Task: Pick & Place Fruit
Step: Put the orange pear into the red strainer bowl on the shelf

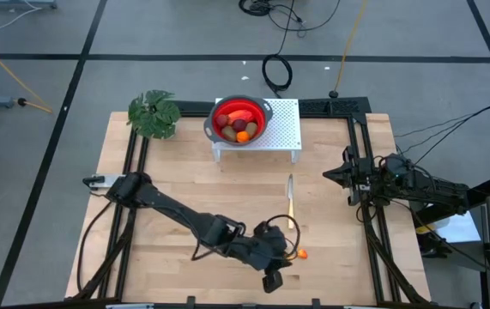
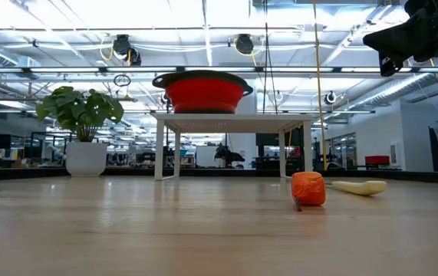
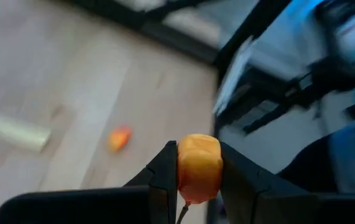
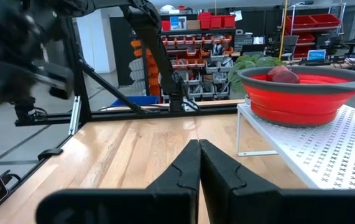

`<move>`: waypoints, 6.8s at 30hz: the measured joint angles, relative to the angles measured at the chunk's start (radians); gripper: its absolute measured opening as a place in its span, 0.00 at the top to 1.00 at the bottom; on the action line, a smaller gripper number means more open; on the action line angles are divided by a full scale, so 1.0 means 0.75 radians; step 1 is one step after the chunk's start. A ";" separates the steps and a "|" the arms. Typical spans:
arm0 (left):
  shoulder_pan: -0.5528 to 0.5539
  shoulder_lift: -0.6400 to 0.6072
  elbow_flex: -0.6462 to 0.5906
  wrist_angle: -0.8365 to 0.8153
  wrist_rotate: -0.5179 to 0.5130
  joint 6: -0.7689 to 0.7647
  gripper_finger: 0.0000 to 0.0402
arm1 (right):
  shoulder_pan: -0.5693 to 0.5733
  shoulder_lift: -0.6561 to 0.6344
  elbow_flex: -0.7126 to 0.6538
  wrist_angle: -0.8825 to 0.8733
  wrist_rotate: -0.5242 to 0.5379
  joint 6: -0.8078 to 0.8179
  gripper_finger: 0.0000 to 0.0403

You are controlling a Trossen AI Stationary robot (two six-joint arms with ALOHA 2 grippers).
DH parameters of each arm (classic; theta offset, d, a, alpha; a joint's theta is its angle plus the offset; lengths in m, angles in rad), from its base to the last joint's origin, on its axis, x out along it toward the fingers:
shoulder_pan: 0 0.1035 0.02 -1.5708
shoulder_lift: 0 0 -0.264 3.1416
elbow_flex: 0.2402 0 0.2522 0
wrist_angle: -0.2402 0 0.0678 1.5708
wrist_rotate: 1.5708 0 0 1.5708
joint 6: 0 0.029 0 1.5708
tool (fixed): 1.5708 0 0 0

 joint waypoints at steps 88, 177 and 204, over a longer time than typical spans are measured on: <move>0.338 -0.221 0.002 -0.495 -0.209 -0.464 0.79 | -0.001 0.005 0.000 -0.014 0.005 -0.132 1.00; 1.215 -0.401 -0.222 -0.605 -0.036 0.910 0.54 | -0.001 0.005 0.000 -0.010 0.016 -0.146 1.00; 0.416 -0.673 -0.220 -0.039 -0.363 0.885 0.76 | -0.001 0.006 -0.001 0.000 0.006 -0.145 1.00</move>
